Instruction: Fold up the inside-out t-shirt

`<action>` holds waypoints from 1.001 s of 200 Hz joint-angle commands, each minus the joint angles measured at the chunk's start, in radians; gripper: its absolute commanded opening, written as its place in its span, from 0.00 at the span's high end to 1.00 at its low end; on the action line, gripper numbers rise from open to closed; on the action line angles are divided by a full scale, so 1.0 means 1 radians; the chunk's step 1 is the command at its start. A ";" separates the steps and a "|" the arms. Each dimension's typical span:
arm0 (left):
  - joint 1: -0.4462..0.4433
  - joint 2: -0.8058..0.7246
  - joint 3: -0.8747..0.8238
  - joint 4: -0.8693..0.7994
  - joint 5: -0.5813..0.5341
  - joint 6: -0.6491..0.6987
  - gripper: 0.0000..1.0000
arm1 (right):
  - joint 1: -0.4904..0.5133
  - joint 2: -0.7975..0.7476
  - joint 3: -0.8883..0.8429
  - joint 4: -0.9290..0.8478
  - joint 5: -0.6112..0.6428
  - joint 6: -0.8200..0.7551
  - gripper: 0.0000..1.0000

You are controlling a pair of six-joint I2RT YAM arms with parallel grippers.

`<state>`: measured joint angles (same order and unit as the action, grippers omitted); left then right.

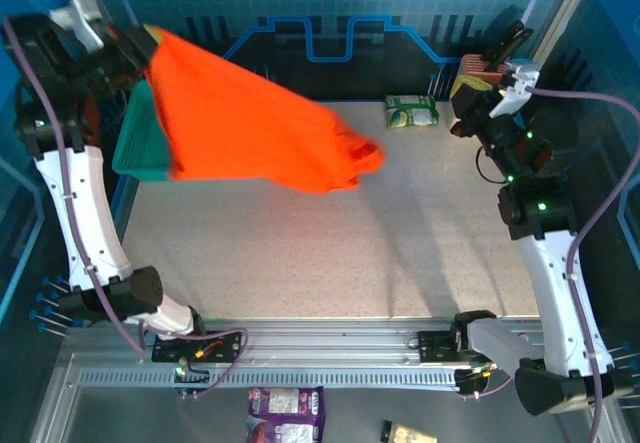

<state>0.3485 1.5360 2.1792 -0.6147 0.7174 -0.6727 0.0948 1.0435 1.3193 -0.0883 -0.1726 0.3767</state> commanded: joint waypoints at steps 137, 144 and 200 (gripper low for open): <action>-0.449 0.104 0.220 -0.006 -0.066 -0.026 1.00 | 0.115 0.046 -0.029 -0.223 -0.052 0.062 1.00; -0.450 0.101 0.222 -0.002 -0.082 -0.022 1.00 | 0.115 0.042 -0.029 -0.232 -0.047 0.056 1.00; -0.445 0.090 -0.002 -0.268 -0.470 0.210 1.00 | 0.124 0.055 -0.042 -0.360 -0.026 0.024 0.96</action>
<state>-0.0986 1.6115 2.3131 -0.7059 0.4793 -0.5900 0.2028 1.0966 1.2907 -0.3538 -0.2184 0.4328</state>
